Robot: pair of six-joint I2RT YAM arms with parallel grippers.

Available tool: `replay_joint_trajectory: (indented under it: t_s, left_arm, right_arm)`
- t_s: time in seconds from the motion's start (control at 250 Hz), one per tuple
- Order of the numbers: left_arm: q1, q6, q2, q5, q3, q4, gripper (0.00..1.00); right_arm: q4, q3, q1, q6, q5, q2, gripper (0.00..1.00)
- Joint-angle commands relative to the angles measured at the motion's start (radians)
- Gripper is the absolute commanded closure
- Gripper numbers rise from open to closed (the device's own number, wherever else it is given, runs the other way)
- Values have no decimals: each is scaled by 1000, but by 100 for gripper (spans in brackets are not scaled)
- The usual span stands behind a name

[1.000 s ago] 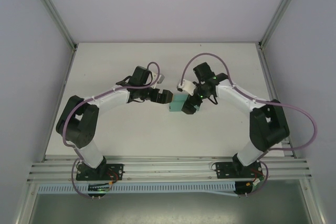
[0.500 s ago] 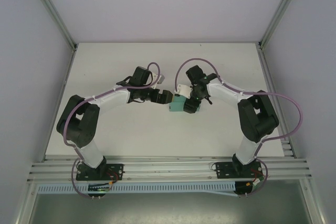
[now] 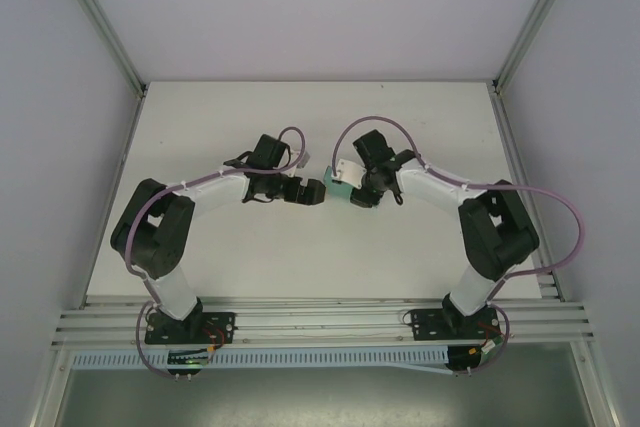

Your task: Assemble paper box

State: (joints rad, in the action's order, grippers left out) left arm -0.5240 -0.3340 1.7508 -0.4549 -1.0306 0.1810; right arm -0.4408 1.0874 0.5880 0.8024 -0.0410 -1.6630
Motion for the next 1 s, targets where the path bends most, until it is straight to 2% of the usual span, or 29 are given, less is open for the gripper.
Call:
replay_joint_trajectory:
  t_s: [0.0,0.104,0.248,0.4,0.484,0.544,0.632,0.715,0.827,0.995]
  left_arm:
    - [-5,-31,-62,29,-1,12,2]
    - [-5,-51,-144,84,18,26,2]
    - [-4,-79,-239,218,51,105,2]
    - [8,-128,-303,328,95,176,2]
    - [19,-137,-344,337,134,171,1]
    - [23,-140,-370,345,153,172,1]
    - [27,-138,-397,362,167,176,1]
    - [30,-135,-414,372,174,176,1]
    - [30,-131,-419,367,178,171,2]
    - [32,-129,-412,348,187,152,2]
  right_arm:
    - [131,-24,18,-23,123,61,73]
    - [227,-35,36,-12,279,58,74]
    - [374,-37,67,46,499,-6,74]
    - [538,-35,109,173,649,-127,71]
    - [552,-21,119,189,668,-187,69]
    - [538,-17,129,190,659,-216,62]
    - [536,-25,139,189,644,-237,58]
    - [536,-41,149,187,633,-242,47]
    - [526,-58,154,178,632,-248,27]
    - [434,-66,167,136,593,-207,18]
